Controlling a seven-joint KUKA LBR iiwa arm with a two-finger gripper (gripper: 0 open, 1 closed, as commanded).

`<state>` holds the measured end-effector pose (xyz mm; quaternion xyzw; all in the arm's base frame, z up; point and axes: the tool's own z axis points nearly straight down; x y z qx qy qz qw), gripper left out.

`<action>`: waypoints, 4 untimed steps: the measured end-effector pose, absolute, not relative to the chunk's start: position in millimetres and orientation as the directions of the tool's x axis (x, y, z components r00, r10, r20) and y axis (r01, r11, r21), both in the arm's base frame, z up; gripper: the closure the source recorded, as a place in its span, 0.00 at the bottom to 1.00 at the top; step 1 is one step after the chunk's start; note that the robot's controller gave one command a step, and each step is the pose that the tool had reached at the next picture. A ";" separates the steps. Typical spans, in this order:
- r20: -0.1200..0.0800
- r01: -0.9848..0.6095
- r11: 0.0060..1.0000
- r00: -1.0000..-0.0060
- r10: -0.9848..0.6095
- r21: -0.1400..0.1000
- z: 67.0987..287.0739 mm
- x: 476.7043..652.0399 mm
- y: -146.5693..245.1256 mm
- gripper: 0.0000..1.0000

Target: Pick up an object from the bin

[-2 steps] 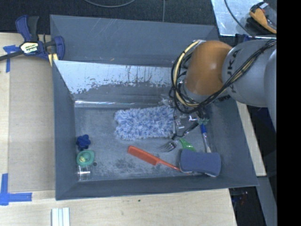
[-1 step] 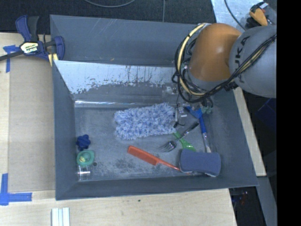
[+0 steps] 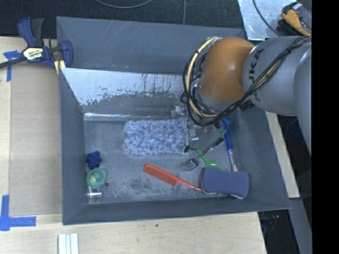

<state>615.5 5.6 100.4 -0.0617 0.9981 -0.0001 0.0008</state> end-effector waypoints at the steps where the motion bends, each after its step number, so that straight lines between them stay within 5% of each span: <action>1: -0.014 -0.238 0.971 -0.971 -0.238 -0.009 70.7 613.0 21.9 0.00; 2: -0.013 -0.264 0.965 -0.964 -0.264 -0.004 73.0 625.5 24.6 1.00; 4: -0.016 -0.264 0.964 -0.964 -0.264 -0.005 77.6 625.6 24.4 1.00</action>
Offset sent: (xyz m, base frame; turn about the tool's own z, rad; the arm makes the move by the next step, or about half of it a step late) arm 0.0071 0.0192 -0.0304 -0.1457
